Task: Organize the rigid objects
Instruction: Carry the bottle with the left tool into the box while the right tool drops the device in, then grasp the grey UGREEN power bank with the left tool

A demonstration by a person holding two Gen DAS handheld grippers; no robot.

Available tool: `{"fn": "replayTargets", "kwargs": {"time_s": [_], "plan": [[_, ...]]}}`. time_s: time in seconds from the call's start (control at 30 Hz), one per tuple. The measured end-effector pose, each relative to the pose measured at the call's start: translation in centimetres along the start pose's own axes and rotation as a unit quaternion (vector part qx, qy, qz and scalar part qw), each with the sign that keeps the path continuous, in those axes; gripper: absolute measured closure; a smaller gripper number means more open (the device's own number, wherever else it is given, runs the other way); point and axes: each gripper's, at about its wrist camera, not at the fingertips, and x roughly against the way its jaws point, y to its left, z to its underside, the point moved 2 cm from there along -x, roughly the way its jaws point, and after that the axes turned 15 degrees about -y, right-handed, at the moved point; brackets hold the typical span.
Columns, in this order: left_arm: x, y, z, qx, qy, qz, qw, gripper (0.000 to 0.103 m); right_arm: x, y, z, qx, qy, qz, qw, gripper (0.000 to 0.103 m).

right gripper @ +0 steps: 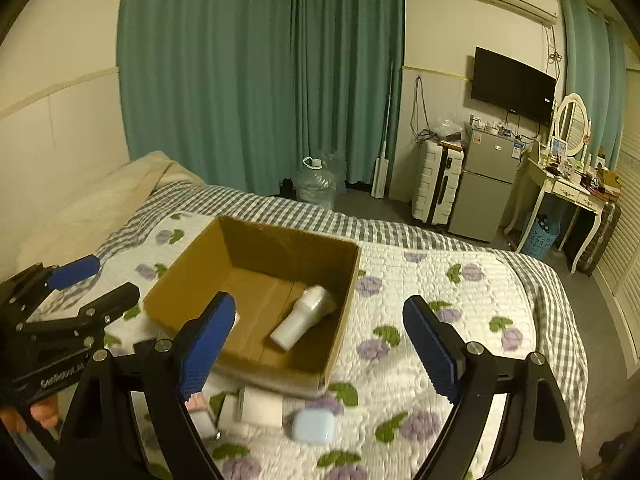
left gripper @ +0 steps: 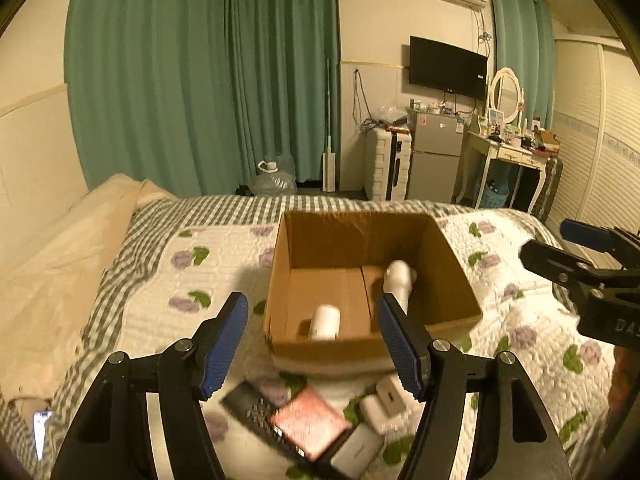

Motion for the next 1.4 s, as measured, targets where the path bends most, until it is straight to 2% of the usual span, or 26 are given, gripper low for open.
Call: {"fn": "replayTargets", "kwargs": {"time_s": [0.13, 0.27, 0.37, 0.47, 0.67, 0.83, 0.9, 1.0, 1.07, 1.23, 1.3, 1.4], "plan": [[0.4, -0.2, 2.6, 0.003, 0.016, 0.000, 0.9999, 0.033, 1.6, 0.0, 2.7, 0.006, 0.012, 0.008, 1.000, 0.017], [-0.1, -1.0, 5.8, 0.004, 0.042, 0.018, 0.9989, 0.033, 1.1, -0.2, 5.7, 0.004, 0.036, 0.002, 0.999, 0.017], [-0.9, -2.2, 8.4, -0.018, 0.070, 0.031, 0.9969, 0.033, 0.0, -0.4, 8.1, -0.003, 0.065, -0.003, 0.998, 0.017], [-1.7, -3.1, 11.3, -0.033, 0.105, 0.049, 0.9927, 0.033, -1.2, -0.4, 9.7, -0.005, 0.090, -0.009, 0.996, 0.017], [-3.5, -3.8, 15.8, -0.054, 0.174, 0.089, 0.9793, 0.033, -2.1, -0.5, 10.5, -0.004, 0.103, -0.013, 0.995, 0.017], [-3.3, -5.2, 16.6, -0.103, 0.158, 0.084, 0.9785, 0.037, -2.7, -0.9, 11.2, -0.011, 0.113, -0.003, 0.994, 0.017], [-2.8, -5.3, 16.5, -0.102, 0.158, 0.091, 0.9779, 0.047, -2.7, -0.9, 11.2, -0.011, 0.114, -0.002, 0.993, 0.017], [-2.0, -5.3, 16.0, -0.095, 0.157, 0.113, 0.9765, 0.053, -2.7, -0.6, 11.3, -0.006, 0.113, -0.002, 0.994, 0.017], [-2.1, -5.6, 15.8, -0.092, 0.152, 0.116, 0.9773, 0.061, -2.7, -0.4, 11.3, -0.004, 0.112, -0.004, 0.994, 0.017], [-3.5, -6.7, 16.0, -0.094, 0.148, 0.127, 0.9764, 0.064, -3.1, 0.0, 12.0, 0.002, 0.120, -0.005, 0.993, 0.017], [-2.8, -6.7, 15.8, -0.097, 0.139, 0.126, 0.9774, 0.071, -3.2, 0.2, 12.2, 0.005, 0.123, -0.004, 0.992, 0.017], [-1.4, -6.9, 15.9, -0.133, 0.128, 0.122, 0.9752, 0.073, -3.3, 0.3, 12.4, 0.011, 0.125, -0.003, 0.992, 0.017]]}}
